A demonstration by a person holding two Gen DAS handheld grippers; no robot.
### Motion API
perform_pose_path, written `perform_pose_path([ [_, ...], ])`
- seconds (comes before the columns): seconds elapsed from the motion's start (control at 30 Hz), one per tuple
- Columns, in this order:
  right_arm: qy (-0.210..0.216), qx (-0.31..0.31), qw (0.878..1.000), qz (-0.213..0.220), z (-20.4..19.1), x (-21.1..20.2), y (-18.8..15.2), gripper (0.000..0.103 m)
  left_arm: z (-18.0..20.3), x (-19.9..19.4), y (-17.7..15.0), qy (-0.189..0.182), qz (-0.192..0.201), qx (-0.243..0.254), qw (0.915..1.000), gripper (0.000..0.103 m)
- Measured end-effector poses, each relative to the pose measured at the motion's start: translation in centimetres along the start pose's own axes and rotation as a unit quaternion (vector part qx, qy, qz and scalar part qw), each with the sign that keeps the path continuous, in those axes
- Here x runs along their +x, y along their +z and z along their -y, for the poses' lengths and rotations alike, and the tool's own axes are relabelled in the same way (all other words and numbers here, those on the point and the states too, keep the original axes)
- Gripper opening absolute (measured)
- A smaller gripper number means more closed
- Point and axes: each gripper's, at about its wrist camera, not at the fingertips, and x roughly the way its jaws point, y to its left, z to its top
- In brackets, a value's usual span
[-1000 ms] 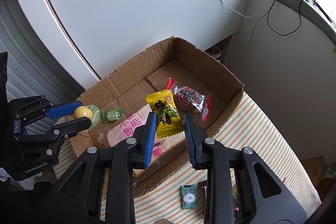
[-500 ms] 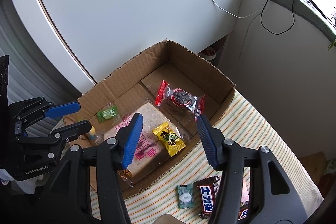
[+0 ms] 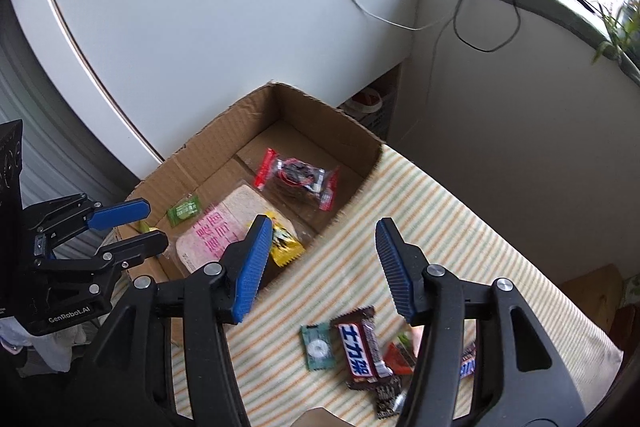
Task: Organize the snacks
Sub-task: 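Open both tools over the box to drop the candies, then move both tools back to the loose snacks on the table, then grasp the Snickers bar with the left tool while the right grasps the red-wrapped pastry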
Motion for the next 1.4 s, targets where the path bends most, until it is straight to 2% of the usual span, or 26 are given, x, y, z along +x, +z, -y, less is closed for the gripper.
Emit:
perform_pose_path([
  [0.4,-0.042,0.089,0.995,0.014,8.5,-4.9,-5.0,0.056,5.4,0.4,-0.1,-0.038,-0.009,0.036,0.9986,0.039],
  [0.87,-0.101,0.187,0.977,-0.003,16.5,-7.0,-11.0,0.056,11.7,2.1,-1.1,-0.084,-0.035,0.072,0.9932,0.039],
  [1.0,-0.097,0.177,0.979,-0.005,17.6,-6.7,-11.6,0.056,13.1,2.9,-1.2,-0.094,-0.042,0.085,0.9910,0.039],
  [1.27,-0.052,0.081,0.995,-0.017,17.7,-4.4,-11.0,0.056,17.2,5.3,-0.9,-0.120,-0.042,0.119,0.9847,0.039],
  [1.4,-0.028,0.047,0.998,-0.026,18.0,-3.0,-10.9,0.056,18.7,7.2,-1.1,-0.127,-0.055,0.128,0.9821,0.039],
])
